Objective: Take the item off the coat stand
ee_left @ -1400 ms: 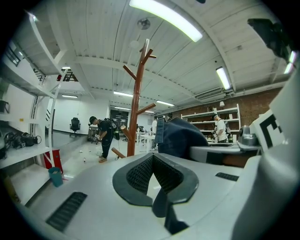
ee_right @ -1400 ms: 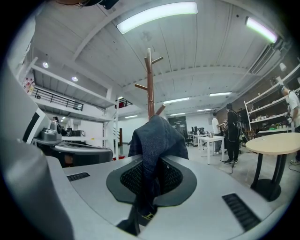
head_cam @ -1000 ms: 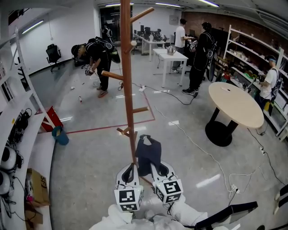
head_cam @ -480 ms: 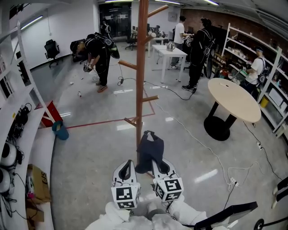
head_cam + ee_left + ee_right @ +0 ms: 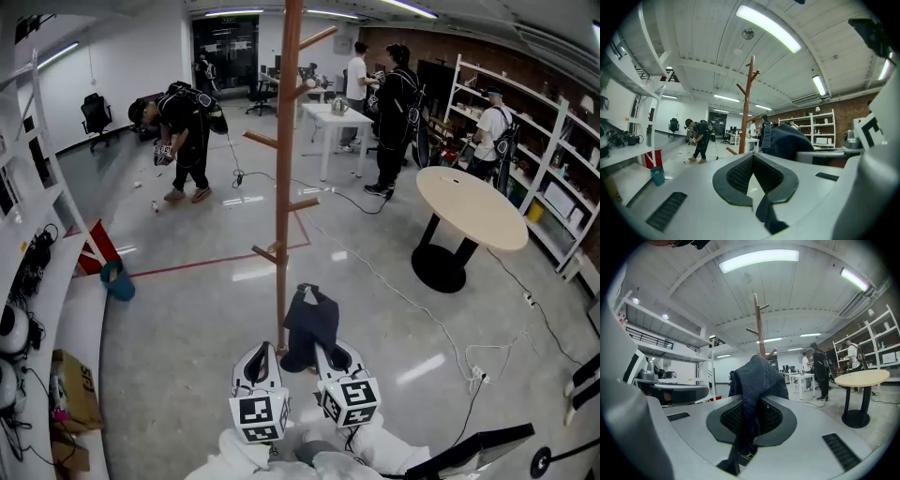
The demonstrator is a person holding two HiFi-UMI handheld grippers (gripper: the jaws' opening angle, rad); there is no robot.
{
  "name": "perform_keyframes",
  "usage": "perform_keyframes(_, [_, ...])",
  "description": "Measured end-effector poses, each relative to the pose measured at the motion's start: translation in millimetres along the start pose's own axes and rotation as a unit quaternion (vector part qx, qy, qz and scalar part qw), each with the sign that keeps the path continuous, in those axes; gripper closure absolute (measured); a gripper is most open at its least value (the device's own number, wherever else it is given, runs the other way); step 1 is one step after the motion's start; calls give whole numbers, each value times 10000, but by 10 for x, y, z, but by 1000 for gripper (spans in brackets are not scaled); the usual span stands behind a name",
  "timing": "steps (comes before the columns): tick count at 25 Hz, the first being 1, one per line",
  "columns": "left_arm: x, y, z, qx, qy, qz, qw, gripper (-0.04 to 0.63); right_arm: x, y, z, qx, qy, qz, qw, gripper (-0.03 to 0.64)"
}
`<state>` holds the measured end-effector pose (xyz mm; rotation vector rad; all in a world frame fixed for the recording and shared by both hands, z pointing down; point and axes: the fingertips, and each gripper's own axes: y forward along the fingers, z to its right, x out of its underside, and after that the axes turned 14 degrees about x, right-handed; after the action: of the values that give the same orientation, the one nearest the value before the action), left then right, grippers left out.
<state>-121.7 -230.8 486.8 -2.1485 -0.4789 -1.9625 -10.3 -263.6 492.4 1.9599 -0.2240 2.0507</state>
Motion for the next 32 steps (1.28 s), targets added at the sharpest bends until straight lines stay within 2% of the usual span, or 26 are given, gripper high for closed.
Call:
perform_keyframes(12, [-131,76,303,-45,68,145,9999,595,-124,-73,133,-249,-111,85,9996,578])
perform_keyframes(32, [-45,39,243,-108,46,76,9999,595,-70,-87,28,-335,-127,168,9992,578])
